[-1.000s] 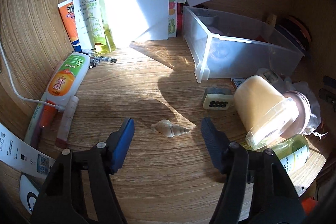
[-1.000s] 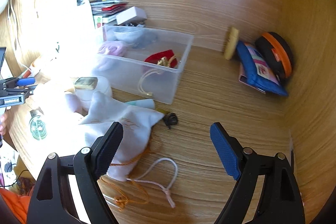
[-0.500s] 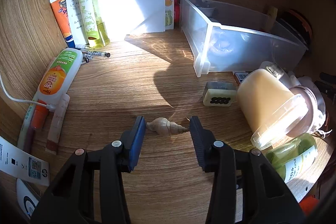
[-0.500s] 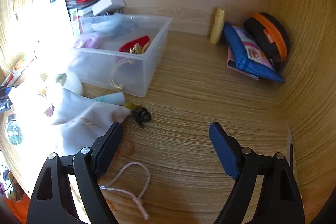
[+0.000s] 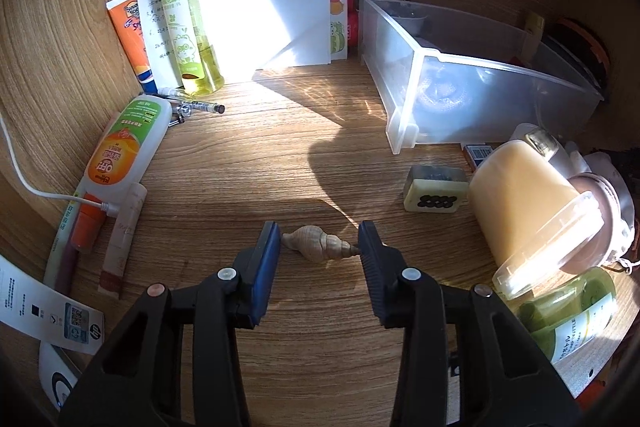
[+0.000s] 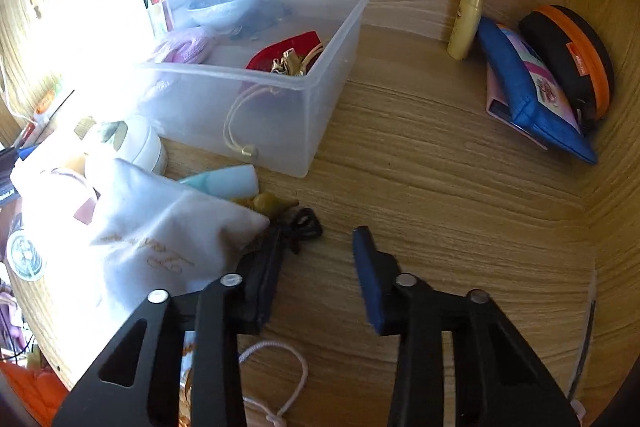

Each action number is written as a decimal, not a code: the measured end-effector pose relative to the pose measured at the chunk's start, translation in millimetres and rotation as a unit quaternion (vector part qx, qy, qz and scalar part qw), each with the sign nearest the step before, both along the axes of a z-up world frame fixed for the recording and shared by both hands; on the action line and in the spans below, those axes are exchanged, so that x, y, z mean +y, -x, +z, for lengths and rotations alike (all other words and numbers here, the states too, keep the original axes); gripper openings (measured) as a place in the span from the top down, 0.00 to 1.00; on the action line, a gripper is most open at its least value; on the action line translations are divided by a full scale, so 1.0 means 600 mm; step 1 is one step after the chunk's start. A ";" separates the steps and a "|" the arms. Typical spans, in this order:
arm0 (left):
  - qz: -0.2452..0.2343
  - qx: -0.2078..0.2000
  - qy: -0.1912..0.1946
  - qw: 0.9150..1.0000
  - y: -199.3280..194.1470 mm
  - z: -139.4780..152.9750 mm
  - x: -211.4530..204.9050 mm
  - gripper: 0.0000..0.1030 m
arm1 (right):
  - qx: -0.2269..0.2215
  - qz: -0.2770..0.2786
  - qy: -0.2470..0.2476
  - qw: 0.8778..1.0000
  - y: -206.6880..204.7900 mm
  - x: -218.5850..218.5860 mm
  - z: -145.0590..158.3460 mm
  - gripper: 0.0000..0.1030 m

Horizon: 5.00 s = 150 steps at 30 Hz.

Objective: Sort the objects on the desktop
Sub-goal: 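Grasp the small seashell with left tool while right tool grasps the black hair clip, then carry the seashell and black clip over the clear plastic box, then open left tool to drop the seashell while right tool releases the clip into box, then grasp the green spray bottle with left tool while right tool grasps white drawstring bag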

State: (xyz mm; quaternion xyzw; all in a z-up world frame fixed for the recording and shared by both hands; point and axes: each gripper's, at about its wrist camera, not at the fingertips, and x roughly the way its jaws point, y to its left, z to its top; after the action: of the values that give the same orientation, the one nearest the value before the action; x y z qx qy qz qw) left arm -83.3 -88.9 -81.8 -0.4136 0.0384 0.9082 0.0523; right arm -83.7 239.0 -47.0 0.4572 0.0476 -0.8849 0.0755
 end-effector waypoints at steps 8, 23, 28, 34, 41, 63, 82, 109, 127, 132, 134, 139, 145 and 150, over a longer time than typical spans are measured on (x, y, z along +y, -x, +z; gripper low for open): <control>0.012 0.021 -0.020 1.000 -0.014 0.011 -0.006 0.61 | 0.009 0.012 -0.014 1.000 0.011 -0.018 -0.001 0.82; -0.006 0.068 -0.029 0.997 -0.034 0.073 0.010 0.61 | 0.052 -0.007 -0.008 0.999 -0.022 0.000 0.047 0.82; -0.023 0.087 -0.048 0.995 -0.032 0.105 0.021 0.61 | 0.074 -0.014 -0.003 0.997 -0.036 0.008 0.074 0.82; -0.045 0.120 -0.059 0.990 -0.027 0.144 0.051 0.61 | 0.092 -0.019 0.002 0.996 -0.039 0.018 0.096 0.82; -0.077 0.123 -0.051 0.988 0.000 0.158 0.095 0.61 | 0.113 -0.013 0.029 0.993 -0.036 0.021 0.124 0.82; -0.121 0.117 -0.075 0.983 0.099 0.166 0.143 0.61 | 0.126 0.040 0.053 0.990 0.052 -0.040 0.159 0.82; -0.120 0.052 -0.103 0.986 0.146 0.100 0.123 0.61 | 0.064 0.043 0.059 0.995 0.115 -0.066 0.096 0.82; -0.127 0.086 -0.037 0.987 0.128 0.090 0.155 0.43 | 0.078 0.052 0.025 0.995 0.109 -0.084 0.094 0.57; -0.087 0.131 -0.041 0.987 0.072 0.145 0.120 0.14 | 0.148 0.023 0.004 0.989 0.036 -0.073 0.153 0.24; -0.075 0.144 -0.053 0.985 0.042 0.162 0.100 0.10 | 0.162 0.013 0.008 0.987 0.006 -0.063 0.162 0.22; -0.068 0.147 -0.055 0.985 0.029 0.164 0.093 0.08 | 0.166 0.010 0.008 0.986 -0.006 -0.061 0.163 0.22; -0.064 0.142 -0.059 0.986 0.005 0.156 0.080 0.07 | 0.164 0.007 0.006 0.986 -0.032 -0.058 0.158 0.22; -0.060 0.119 -0.059 0.989 -0.020 0.132 0.062 0.07 | 0.150 0.013 0.005 0.989 -0.057 -0.076 0.139 0.22; -0.053 0.093 -0.068 0.992 -0.050 0.110 0.045 0.07 | 0.142 0.029 -0.007 0.989 -0.082 -0.103 0.116 0.22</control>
State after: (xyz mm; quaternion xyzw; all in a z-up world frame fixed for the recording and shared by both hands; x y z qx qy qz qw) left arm -53.2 -61.9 -16.1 -0.3204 0.0029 0.9391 0.1241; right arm -34.5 177.1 22.5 0.3258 0.0767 -0.9380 0.0904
